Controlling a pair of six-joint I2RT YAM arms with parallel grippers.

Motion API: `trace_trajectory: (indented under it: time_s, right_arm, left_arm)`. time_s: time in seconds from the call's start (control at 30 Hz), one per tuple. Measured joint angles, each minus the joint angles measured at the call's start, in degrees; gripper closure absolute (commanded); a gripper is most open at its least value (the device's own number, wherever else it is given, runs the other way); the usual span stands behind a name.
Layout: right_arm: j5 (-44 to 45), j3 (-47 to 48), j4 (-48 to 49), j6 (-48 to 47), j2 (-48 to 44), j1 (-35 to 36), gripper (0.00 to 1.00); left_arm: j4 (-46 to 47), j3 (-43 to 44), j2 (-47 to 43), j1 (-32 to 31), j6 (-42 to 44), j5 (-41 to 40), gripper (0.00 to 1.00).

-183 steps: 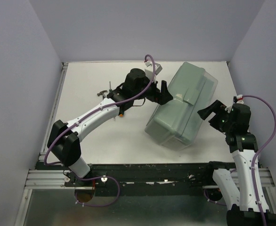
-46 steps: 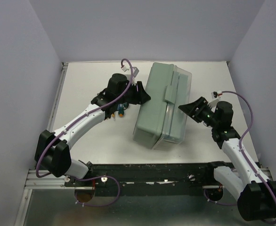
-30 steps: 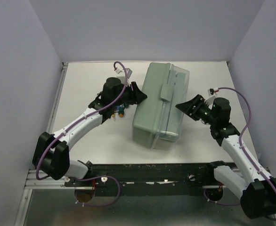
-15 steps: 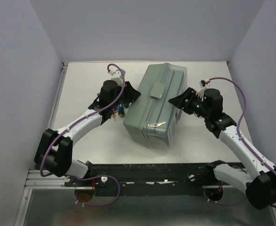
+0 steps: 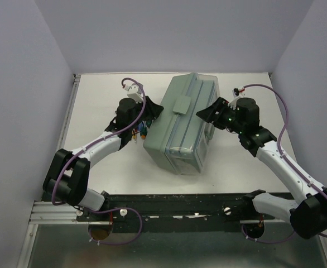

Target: Pack the tool kit

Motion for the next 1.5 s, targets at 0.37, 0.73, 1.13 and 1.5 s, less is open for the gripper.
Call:
trace_trajectory:
  time_s: [0.37, 0.73, 1.13, 1.5]
  right_arm:
    - [0.2, 5.9, 2.0, 0.0, 4.6, 3.3, 0.3]
    - [-2.3, 9.1, 7.8, 0.4, 6.0, 6.4, 0.3]
    - [6.6, 12.0, -1.9, -8.4, -3.5, 5.6, 0.21]
    - [4.9, 12.0, -12.4, -13.4, -6.7, -1.2, 0.02]
  left_arm:
    - [1.5, -0.4, 1.5, 0.7, 0.7, -5.7, 0.66]
    - [-16.1, -6.8, 7.0, -3.3, 1.5, 3.9, 0.65]
    - [-34.3, -7.5, -5.9, -3.3, 2.2, 3.9, 0.5]
    - [-46.4, -1.3, -25.0, -0.4, 5.3, -2.3, 0.05]
